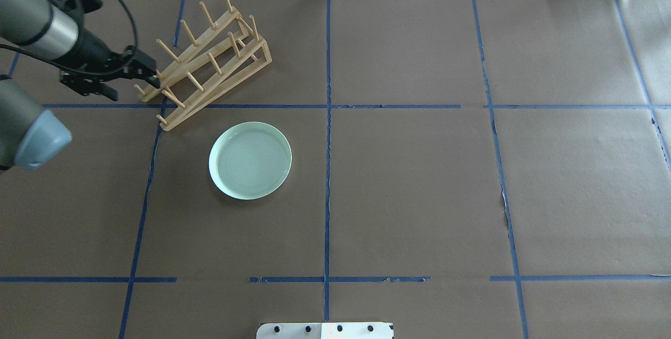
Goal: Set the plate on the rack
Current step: 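Move the left gripper down over the pale green plate's rim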
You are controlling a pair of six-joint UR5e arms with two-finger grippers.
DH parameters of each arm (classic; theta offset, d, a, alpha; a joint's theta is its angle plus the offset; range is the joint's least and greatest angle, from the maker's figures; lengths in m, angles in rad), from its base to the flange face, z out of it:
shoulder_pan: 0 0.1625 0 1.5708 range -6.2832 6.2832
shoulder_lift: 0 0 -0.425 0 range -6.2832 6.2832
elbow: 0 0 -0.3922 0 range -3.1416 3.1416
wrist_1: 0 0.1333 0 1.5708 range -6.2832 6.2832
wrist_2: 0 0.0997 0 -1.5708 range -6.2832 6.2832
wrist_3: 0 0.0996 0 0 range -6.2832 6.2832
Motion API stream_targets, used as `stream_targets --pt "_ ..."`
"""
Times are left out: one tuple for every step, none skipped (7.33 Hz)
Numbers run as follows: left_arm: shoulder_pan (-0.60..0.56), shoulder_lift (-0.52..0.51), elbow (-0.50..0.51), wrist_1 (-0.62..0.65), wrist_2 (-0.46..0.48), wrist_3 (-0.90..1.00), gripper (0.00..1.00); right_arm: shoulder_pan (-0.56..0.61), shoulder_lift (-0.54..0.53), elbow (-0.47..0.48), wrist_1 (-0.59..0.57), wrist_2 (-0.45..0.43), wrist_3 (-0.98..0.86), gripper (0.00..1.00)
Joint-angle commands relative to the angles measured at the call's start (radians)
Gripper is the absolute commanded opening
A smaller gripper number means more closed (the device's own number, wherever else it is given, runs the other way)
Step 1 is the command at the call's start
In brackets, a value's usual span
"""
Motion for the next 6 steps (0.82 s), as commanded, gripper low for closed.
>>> stream_targets --pt "0.188 -0.230 0.052 0.218 0.189 -0.123 0.97 0.000 0.000 0.000 0.000 0.000 0.000 1.00" --pt "0.228 -0.311 0.112 0.218 0.199 -0.197 0.97 0.000 0.000 0.000 0.000 0.000 0.000 1.00" --pt "0.239 -0.413 0.235 0.218 0.213 -0.200 0.97 0.000 0.000 0.000 0.000 0.000 0.000 1.00" --pt "0.313 -0.471 0.340 0.214 0.295 -0.202 0.97 0.000 0.000 0.000 0.000 0.000 0.000 1.00" --pt "0.358 -0.468 0.350 0.211 0.386 -0.199 0.97 0.000 0.000 0.000 0.000 0.000 0.000 1.00" --pt "0.389 -0.465 0.365 0.212 0.393 -0.199 0.96 0.000 0.000 0.000 0.000 0.000 0.000 1.00"
